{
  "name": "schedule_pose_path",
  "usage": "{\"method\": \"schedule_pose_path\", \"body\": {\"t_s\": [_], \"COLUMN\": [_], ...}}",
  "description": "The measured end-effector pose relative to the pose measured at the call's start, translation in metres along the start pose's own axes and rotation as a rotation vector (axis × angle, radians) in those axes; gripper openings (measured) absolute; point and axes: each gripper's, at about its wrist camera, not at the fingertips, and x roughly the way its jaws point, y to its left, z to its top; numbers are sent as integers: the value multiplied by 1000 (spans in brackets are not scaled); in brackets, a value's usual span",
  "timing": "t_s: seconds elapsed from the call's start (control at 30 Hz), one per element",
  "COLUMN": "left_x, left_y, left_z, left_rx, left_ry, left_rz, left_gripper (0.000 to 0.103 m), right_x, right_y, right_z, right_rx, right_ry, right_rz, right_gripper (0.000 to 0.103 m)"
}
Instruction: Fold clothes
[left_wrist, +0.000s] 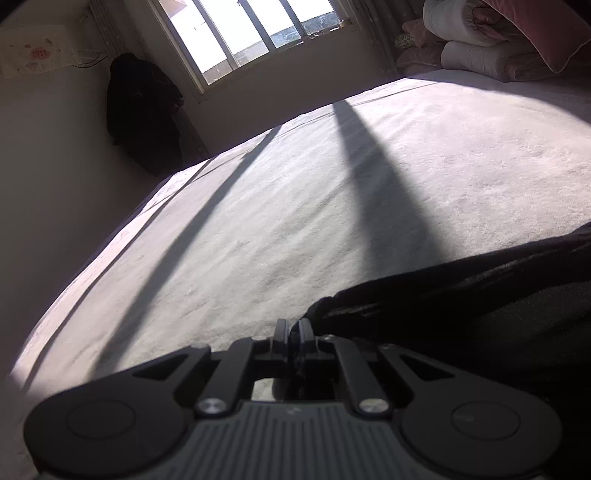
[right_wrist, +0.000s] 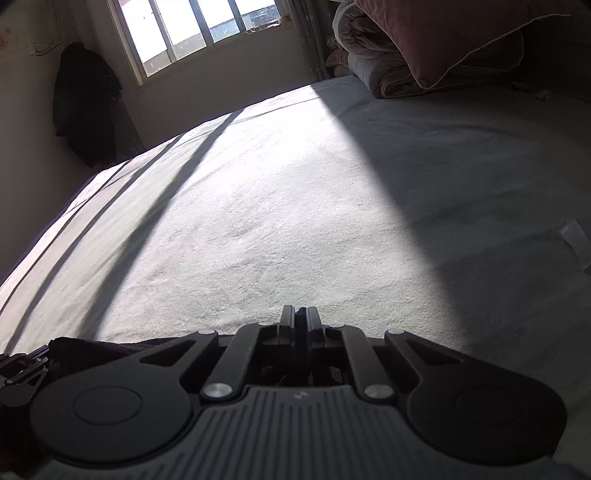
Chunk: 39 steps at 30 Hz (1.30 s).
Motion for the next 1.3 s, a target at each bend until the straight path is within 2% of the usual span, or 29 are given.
{"method": "schedule_pose_path", "body": {"t_s": [0.03, 0.07, 0.13, 0.17, 0.2, 0.27, 0.47, 0.6, 0.67, 0.8, 1.07, 1.23, 1.3], "left_x": [-2, -4, -15, -21, -27, -39, -74, -101, -115, -141, -189, -219, -231], "left_y": [2, 3, 8, 10, 12, 17, 30, 29, 29, 31, 45, 55, 57], "left_z": [2, 4, 7, 8, 9, 11, 18, 10, 4, -8, -39, -63, -75], "left_rx": [-3, -7, -27, -38, -48, -68, -130, -139, -148, -147, -170, -206, -220], "left_ry": [4, 9, 23, 30, 38, 53, 97, 131, 155, 171, 212, 237, 243], "left_rz": [-5, -10, -38, -52, -66, -94, -178, -228, -266, -297, -325, -378, -398], "left_gripper": [8, 12, 24, 35, 40, 49, 55, 59, 59, 60, 61, 65, 71], "right_x": [-2, -5, -9, -15, -21, -34, -77, -106, -120, -147, -189, -210, -218], "right_y": [0, -1, -1, -2, -3, -3, -4, -5, -6, -7, -12, -18, -21], "right_z": [0, 1, 1, 3, 4, 6, 1, -8, -12, -21, -45, -64, -72], "right_rx": [10, 20, 40, 46, 52, 51, 32, 15, 11, 8, 26, 61, 74], "right_ry": [1, 3, 5, 3, 0, -8, 3, 12, 17, 28, 34, 43, 48], "right_rz": [2, 5, 10, 17, 24, 30, 31, 15, 7, -7, -32, -44, -45], "right_gripper": [14, 15, 24, 29, 41, 44, 44, 44, 44, 45, 45, 45, 47]}}
